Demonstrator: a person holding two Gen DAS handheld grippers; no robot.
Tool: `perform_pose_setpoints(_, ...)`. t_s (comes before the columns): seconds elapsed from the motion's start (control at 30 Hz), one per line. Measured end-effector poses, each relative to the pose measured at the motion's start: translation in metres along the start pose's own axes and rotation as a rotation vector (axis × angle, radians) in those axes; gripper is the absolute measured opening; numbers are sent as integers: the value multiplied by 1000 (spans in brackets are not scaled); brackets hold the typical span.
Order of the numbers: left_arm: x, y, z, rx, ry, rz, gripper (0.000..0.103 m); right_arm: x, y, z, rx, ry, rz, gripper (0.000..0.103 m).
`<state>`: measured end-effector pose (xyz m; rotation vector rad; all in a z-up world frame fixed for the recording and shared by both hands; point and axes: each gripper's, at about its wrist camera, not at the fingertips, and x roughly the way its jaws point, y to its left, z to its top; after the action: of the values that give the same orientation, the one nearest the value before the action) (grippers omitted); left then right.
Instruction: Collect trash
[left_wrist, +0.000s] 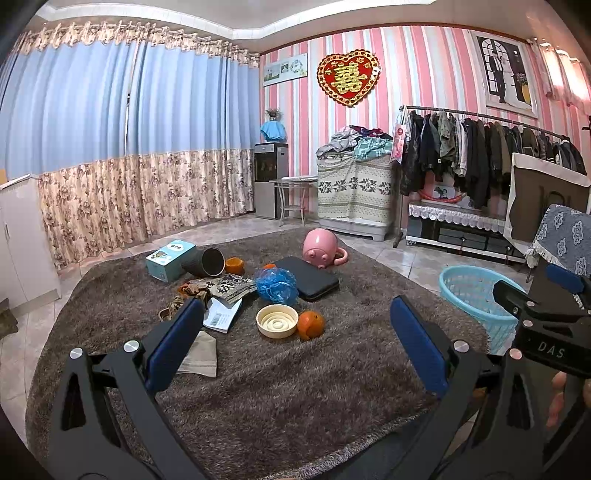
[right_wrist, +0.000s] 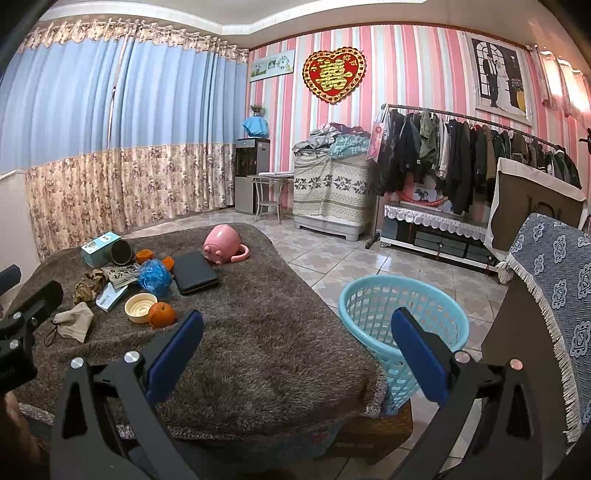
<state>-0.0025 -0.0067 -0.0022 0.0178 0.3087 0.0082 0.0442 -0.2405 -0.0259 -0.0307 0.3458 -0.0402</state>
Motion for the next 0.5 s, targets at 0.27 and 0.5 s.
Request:
perform_pose_setpoints(0.27, 1, 0, -1, -3, 3, -1, 98, 0, 0, 0, 1, 0, 1, 99)
perform_pose_setpoints(0.5, 2, 2, -3, -4, 3, 0, 98, 1, 0, -1, 2, 3, 1, 99)
